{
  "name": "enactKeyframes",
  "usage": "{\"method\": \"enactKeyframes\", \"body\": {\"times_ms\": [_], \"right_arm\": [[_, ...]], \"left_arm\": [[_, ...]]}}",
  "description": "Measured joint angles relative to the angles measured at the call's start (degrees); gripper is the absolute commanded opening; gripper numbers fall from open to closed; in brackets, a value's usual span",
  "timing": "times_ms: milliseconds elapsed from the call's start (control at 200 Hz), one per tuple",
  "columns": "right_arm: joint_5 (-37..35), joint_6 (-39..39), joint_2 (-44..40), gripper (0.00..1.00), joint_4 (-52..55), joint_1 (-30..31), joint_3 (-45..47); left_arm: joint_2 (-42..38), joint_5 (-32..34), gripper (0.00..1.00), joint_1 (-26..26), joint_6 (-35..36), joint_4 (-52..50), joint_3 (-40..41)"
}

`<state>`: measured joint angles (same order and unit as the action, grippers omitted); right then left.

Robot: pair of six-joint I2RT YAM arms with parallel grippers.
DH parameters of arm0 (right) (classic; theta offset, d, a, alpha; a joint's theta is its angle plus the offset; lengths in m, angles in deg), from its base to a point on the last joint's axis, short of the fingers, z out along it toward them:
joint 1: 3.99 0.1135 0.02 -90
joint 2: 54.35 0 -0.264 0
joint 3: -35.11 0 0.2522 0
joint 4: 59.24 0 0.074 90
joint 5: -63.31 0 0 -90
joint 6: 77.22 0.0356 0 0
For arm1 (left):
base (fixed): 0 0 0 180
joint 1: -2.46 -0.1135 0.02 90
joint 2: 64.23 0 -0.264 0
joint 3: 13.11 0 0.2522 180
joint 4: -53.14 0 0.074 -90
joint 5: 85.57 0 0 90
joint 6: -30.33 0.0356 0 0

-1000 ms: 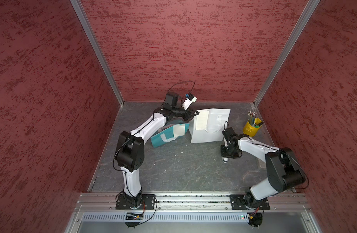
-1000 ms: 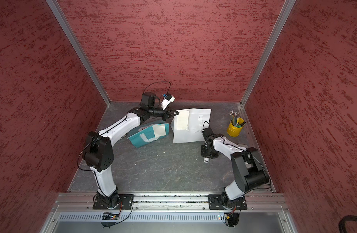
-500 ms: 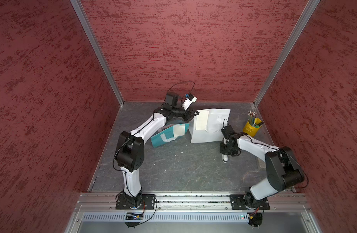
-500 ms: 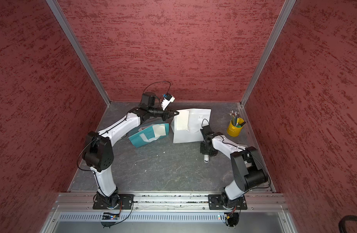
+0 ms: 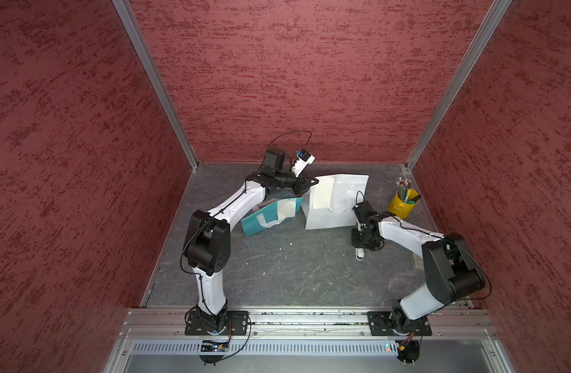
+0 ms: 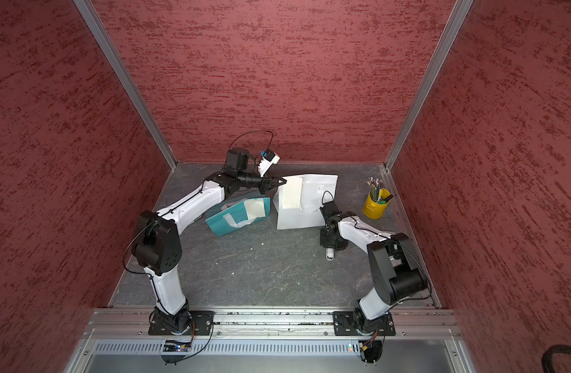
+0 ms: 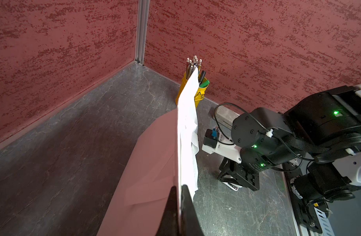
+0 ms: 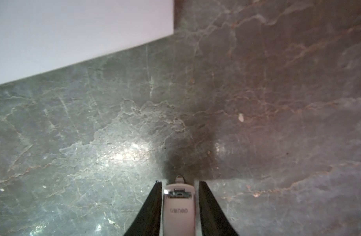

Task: Staple the receipts to the bags
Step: Pick up the stapler from the center of the board.

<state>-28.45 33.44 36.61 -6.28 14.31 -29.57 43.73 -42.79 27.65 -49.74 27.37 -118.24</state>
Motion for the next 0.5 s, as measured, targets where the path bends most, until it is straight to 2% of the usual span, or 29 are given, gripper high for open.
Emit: {"method": "enactKeyframes", "body": {"times_ms": [120,230,361,501], "right_arm": [[0.02,-0.15,0.04,0.16,0.0,0.02,-0.02],[0.02,-0.22,0.02,0.0,-0.07,0.02,-0.02],[0.11,-0.22,-1.14,0.0,-0.42,0.04,-0.02],[1.03,-0.42,-6.88,0.0,-2.97,0.04,-0.04]], "left_arm": [[0.0,0.0,0.0,0.09,0.0,0.0,0.0],[0.0,0.0,0.0,0.15,0.0,0.0,-0.02],[-0.04,0.48,0.0,0.24,0.0,0.07,0.07],[-1.09,1.95,0.0,0.7,0.0,0.92,1.77]]}}
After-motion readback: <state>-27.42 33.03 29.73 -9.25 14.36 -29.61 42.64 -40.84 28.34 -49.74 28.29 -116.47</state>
